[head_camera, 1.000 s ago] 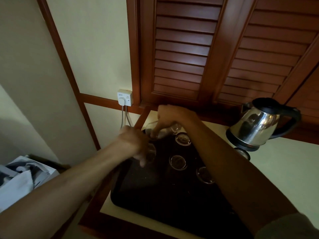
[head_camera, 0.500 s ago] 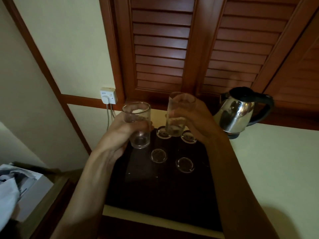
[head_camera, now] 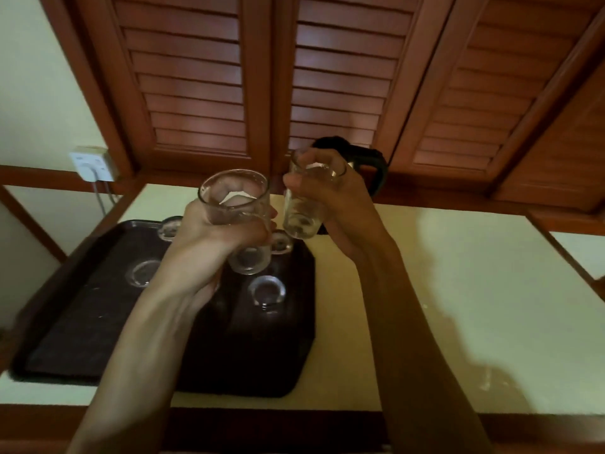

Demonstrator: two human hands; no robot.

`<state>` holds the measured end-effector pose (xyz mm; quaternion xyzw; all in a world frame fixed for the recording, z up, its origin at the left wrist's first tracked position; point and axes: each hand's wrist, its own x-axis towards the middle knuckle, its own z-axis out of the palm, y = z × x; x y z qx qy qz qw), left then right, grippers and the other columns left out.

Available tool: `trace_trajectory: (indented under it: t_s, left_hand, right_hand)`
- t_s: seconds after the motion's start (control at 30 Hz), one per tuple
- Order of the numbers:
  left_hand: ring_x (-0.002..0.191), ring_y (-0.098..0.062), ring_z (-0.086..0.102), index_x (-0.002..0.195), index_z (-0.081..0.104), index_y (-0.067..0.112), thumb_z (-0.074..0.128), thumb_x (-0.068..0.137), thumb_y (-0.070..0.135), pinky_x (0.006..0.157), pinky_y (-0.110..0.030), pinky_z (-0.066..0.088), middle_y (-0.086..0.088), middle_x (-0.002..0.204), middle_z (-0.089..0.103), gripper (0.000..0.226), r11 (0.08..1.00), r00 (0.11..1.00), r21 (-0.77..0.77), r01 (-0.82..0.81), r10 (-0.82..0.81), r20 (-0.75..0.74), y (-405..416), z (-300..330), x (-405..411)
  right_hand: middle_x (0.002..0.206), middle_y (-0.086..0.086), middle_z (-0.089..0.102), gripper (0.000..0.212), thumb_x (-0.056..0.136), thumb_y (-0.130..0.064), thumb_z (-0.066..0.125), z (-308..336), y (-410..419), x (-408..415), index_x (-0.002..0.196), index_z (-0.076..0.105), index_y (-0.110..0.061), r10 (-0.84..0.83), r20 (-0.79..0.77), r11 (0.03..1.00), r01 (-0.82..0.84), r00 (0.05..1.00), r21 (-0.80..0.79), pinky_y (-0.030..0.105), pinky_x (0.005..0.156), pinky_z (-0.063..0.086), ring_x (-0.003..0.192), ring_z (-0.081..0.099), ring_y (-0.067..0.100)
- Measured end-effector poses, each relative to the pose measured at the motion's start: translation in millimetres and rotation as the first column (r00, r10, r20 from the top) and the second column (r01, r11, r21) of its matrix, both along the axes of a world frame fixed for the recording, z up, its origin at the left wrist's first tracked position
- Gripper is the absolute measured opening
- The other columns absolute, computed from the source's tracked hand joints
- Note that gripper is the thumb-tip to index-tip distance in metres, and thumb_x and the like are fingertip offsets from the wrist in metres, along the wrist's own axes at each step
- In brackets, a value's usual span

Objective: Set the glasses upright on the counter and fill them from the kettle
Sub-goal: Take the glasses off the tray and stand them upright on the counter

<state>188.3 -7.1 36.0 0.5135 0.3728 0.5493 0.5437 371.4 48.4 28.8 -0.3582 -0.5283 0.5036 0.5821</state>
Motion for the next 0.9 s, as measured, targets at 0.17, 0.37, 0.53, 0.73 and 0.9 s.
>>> trace_trajectory:
  t_s: [0.17, 0.37, 0.53, 0.73, 0.9]
  left_hand:
    - [0.077, -0.022, 0.063, 0.098, 0.066, 0.013, 0.067, 0.052, -0.007, 0.067, -0.027, 0.05, -0.008, 0.082, 0.068, 0.05, 1.0, 1.0, -0.022, 0.002, -0.002, -0.027, -17, -14, 77]
    - [0.081, -0.016, 0.07, 0.1, 0.068, 0.008, 0.073, 0.055, -0.009, 0.071, -0.028, 0.056, -0.007, 0.09, 0.074, 0.049, 0.997, 0.991, -0.068, -0.037, 0.028, -0.129, -32, -57, 145]
    - [0.075, 0.001, 0.065, 0.094, 0.065, 0.009, 0.073, 0.059, -0.019, 0.068, -0.012, 0.05, 0.016, 0.077, 0.069, 0.046, 0.991, 0.983, -0.076, -0.106, 0.093, -0.161, -39, -97, 183]
    - [0.076, -0.002, 0.065, 0.095, 0.064, 0.003, 0.07, 0.05, -0.01, 0.072, -0.014, 0.05, 0.015, 0.076, 0.068, 0.047, 0.987, 0.985, -0.103, -0.125, 0.11, -0.133, -42, -128, 203]
    - [0.081, -0.013, 0.065, 0.1, 0.059, -0.012, 0.071, 0.059, -0.026, 0.073, -0.021, 0.056, -0.005, 0.084, 0.066, 0.046, 0.987, 0.987, -0.095, -0.126, 0.115, -0.112, -41, -142, 206]
  right_hand:
    - [0.105, 0.002, 0.071, 0.038, 0.07, -0.007, 0.083, -9, -8, 63, 0.103, 0.066, -0.016, -0.051, 0.044, 0.998, 0.049, 0.998, 0.036, 0.037, 0.082, 0.055, 0.099, 0.07, 0.022]
    - [0.101, 0.002, 0.071, 0.04, 0.066, -0.003, 0.085, -31, -16, 128, 0.098, 0.067, -0.016, -0.008, 0.074, 1.0, 0.009, 0.997, -0.002, 0.028, 0.075, 0.054, 0.094, 0.067, 0.017]
    - [0.104, 0.002, 0.07, 0.047, 0.063, -0.014, 0.087, -62, -18, 157, 0.105, 0.067, -0.011, -0.019, 0.136, 0.998, 0.027, 0.99, -0.056, 0.027, 0.081, 0.052, 0.096, 0.068, 0.014]
    - [0.101, -0.003, 0.071, 0.05, 0.057, -0.025, 0.091, -100, -9, 164, 0.101, 0.068, -0.029, 0.015, 0.169, 0.989, 0.01, 0.986, -0.146, 0.036, 0.092, 0.052, 0.106, 0.067, 0.018]
    - [0.104, 0.012, 0.066, 0.055, 0.057, -0.016, 0.09, -118, -3, 164, 0.106, 0.065, -0.024, 0.024, 0.165, 0.978, 0.01, 0.986, -0.206, 0.033, 0.09, 0.052, 0.1, 0.066, 0.019]
